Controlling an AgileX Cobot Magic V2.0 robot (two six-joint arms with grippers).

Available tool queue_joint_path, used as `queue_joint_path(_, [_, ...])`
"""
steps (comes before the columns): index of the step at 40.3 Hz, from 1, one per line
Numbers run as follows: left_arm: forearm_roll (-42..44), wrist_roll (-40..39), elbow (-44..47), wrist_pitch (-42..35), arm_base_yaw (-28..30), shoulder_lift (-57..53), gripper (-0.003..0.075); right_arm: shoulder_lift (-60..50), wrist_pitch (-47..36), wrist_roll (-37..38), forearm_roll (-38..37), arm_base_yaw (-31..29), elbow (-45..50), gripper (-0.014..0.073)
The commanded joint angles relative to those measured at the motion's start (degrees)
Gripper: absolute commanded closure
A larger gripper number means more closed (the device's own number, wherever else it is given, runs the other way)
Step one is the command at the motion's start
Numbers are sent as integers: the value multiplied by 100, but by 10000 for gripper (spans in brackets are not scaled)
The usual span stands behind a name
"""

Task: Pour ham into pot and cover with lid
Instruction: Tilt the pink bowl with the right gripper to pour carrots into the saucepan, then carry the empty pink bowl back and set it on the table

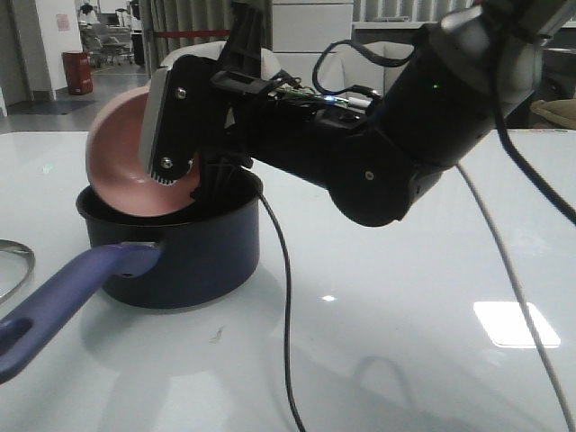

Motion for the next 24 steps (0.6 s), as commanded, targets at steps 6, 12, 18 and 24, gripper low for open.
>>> queue_joint_path(6, [-10,10,-141,-437,-52,62,83,-476,-949,2021,939,-19,-140,446])
queue_joint_path(12, [-10,10,-141,-437,-52,62,83,-947,-427,4360,2143,-19,-140,446])
queue_joint_path(18, [-10,10,-141,-437,-52,62,83,-1732,1169,4818,2263,-25,-140,446])
queue_joint_path(24, [-10,10,-141,-437,-52,62,83,-2533,3104,4851,2382,-33,-147,446])
